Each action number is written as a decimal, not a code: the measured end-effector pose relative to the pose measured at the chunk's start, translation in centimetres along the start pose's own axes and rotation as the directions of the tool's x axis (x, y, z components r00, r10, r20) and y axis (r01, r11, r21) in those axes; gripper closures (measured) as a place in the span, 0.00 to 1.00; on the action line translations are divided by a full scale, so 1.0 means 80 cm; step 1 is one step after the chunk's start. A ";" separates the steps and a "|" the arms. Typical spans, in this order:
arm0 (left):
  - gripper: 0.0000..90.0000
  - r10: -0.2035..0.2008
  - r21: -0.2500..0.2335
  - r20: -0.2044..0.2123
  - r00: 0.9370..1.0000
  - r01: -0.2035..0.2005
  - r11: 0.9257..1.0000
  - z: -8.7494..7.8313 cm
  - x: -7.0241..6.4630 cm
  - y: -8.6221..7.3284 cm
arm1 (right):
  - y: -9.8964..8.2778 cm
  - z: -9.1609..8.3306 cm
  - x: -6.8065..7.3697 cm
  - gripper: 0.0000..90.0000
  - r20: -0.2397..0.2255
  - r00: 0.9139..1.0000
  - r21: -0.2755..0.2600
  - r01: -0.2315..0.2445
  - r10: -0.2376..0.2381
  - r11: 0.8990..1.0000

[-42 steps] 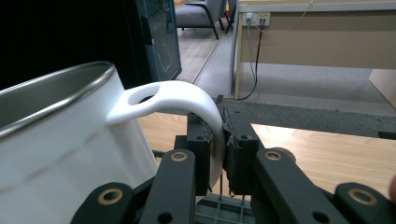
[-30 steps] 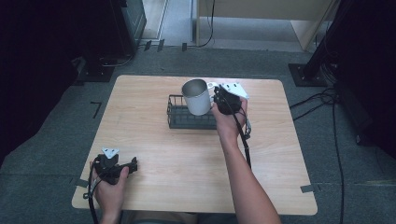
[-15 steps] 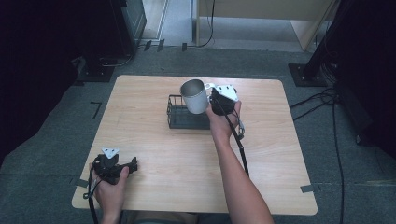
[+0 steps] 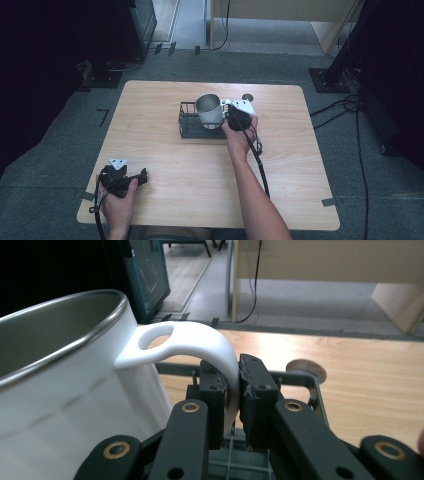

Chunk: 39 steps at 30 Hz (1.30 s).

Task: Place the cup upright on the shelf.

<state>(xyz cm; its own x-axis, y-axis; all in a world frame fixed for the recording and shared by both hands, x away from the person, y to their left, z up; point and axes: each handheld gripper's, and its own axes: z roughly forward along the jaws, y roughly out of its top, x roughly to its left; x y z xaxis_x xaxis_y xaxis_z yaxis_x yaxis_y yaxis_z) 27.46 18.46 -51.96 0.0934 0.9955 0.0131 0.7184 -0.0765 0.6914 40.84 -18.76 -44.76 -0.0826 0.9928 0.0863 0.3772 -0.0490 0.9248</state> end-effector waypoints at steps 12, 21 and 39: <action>0.00 0.000 0.000 0.000 1.000 0.000 1.000 0.000 0.000 0.000 | -0.010 -0.021 -0.027 0.50 -0.090 0.996 0.060 -0.003 0.009 0.998; 0.00 0.001 0.000 0.000 1.000 -0.001 1.000 0.000 0.000 0.000 | -0.009 -0.054 -0.036 0.27 -0.156 0.988 0.030 0.020 -0.015 0.999; 0.00 0.003 0.000 -0.001 1.000 -0.003 1.000 0.000 0.000 0.000 | -0.052 -0.103 -0.089 0.00 -0.134 0.991 0.107 0.027 -0.013 0.994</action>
<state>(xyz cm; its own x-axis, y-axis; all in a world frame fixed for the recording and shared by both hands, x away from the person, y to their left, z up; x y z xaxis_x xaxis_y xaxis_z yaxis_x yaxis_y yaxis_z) 27.46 18.48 -51.96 0.0955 0.9953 0.0159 0.7182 -0.0799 0.6912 32.23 -26.51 -46.19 -0.2102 0.9699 0.1232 0.4716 -0.0098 0.8818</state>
